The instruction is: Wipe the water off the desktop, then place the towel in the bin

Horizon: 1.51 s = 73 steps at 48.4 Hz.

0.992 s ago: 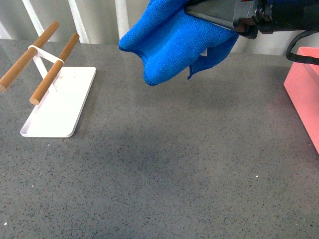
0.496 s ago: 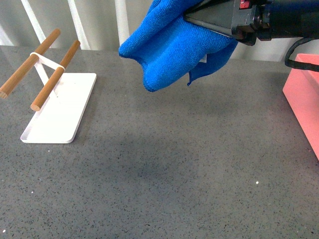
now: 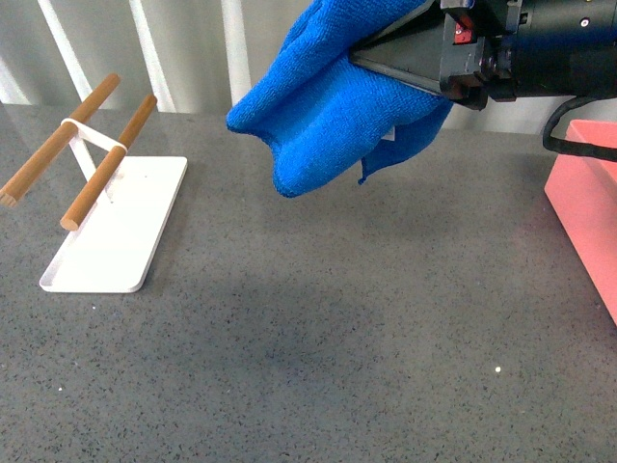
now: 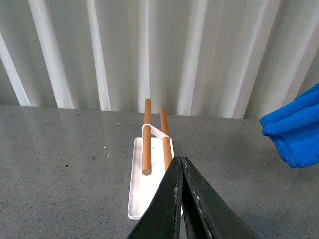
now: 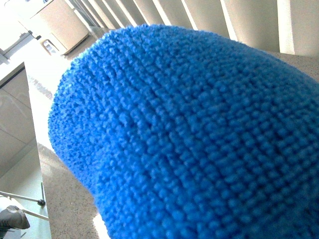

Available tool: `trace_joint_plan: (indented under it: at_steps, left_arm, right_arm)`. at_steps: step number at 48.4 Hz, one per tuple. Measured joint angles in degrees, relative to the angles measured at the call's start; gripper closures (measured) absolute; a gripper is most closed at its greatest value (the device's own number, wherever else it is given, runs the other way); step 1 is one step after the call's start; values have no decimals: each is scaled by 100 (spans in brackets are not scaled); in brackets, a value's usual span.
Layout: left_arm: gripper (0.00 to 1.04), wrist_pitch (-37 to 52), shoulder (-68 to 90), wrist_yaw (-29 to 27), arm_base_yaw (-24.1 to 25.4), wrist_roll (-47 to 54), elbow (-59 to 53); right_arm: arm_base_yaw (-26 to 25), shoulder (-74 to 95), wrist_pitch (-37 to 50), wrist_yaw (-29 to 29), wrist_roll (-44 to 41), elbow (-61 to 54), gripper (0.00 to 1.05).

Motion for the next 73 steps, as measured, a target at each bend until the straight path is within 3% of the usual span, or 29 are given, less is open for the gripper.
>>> trace_joint_plan:
  at_steps: [11,16,26,42,45,49,51,60,73]
  left_arm:
    - [101,-369,-365,0,0,0,0]
    - [101,-1290,-1169,11,2,0,0]
    - [100,-1325,-1283,11,2,-4,0]
    - [40,-1325,-1283,11,2,-2,0]
    - [27,-1325,-1283,11,2,-2,0]
    - [11,-1325,-1283,11,2,-2,0]
    - [5,-1325,-1283,11,2,0,0]
    - [7,-1325,-1285,13,2,7,0]
    - [7,-1325,-1285,13,2,7,0]
  right_arm:
    - [0,0,-7,-9,-81,0,99]
    - [-4,0,-105,17,-125,0,99]
    - [-26,2,-249,98,-240,-2,99]
    - [-92,872,-2238,1414,-1718,306,99]
    - [-125,1241,-2940,1958,-2129,560,99]
    - [-162,1823,-3646,3198,-2948,717,99]
    - [-203,2024,-3770,3394,-3270,745,99]
    - [-352,2452,-4509,4266,-4179,1641,99]
    - [-275,3187,-5193,4896,-4485,3040,99]
